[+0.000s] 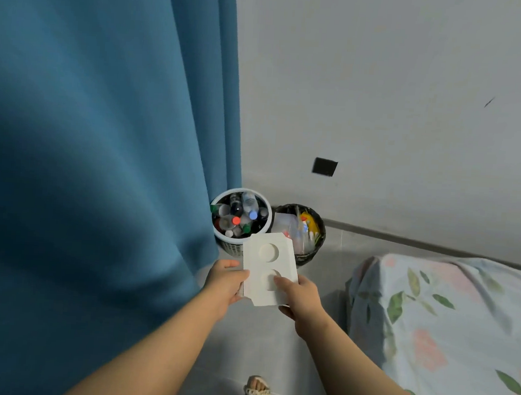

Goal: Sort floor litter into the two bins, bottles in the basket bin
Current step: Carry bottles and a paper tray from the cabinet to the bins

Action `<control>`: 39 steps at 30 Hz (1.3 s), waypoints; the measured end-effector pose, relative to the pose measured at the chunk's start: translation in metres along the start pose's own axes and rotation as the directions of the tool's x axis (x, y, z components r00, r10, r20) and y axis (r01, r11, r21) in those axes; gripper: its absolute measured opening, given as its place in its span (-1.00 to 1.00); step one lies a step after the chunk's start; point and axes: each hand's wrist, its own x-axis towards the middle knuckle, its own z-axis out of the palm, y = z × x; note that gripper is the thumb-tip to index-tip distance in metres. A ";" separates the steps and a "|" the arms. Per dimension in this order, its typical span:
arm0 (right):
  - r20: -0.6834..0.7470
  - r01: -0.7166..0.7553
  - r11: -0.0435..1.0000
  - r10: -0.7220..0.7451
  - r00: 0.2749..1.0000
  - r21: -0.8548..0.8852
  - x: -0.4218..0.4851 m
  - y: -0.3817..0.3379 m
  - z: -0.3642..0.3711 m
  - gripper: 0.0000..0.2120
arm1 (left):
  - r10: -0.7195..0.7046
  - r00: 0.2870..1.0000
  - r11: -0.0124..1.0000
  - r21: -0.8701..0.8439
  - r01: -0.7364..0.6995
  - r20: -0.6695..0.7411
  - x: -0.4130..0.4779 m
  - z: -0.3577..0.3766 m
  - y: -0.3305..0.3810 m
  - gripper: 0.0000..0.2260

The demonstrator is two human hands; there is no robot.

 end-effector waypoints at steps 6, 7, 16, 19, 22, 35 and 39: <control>0.014 -0.027 0.999 0.027 1.000 -0.027 0.049 -0.031 -0.015 -0.86 | -0.067 0.998 0.998 -0.016 0.067 0.018 0.043 0.029 0.028 -0.73; 0.006 -0.037 0.999 0.037 0.999 -0.027 0.057 -0.034 -0.017 -0.84 | -0.081 0.996 0.997 -0.013 0.081 0.023 0.051 0.032 0.031 -0.73; -0.044 -0.147 0.989 0.148 0.988 0.036 0.145 -0.059 -0.018 -0.77 | -0.144 0.987 0.988 0.064 0.140 0.074 0.138 0.063 0.068 -0.76; -0.089 -0.211 0.974 0.217 0.972 0.078 0.179 -0.068 -0.016 -0.74 | -0.164 0.983 0.983 0.097 0.156 0.082 0.178 0.080 0.081 -0.76; -0.144 -0.250 0.962 0.265 0.953 0.112 0.216 -0.071 -0.017 -0.75 | -0.174 0.981 0.976 0.144 0.161 0.083 0.218 0.100 0.086 -0.75; -0.189 -0.356 0.920 0.384 0.904 0.166 0.379 -0.030 -0.063 -0.80 | -0.280 0.958 0.948 0.176 0.265 0.067 0.369 0.182 0.035 -0.79; -0.176 -0.369 0.915 0.395 0.902 0.162 0.437 -0.018 -0.076 -0.79 | -0.260 0.964 0.954 0.168 0.248 0.054 0.419 0.208 0.022 -0.83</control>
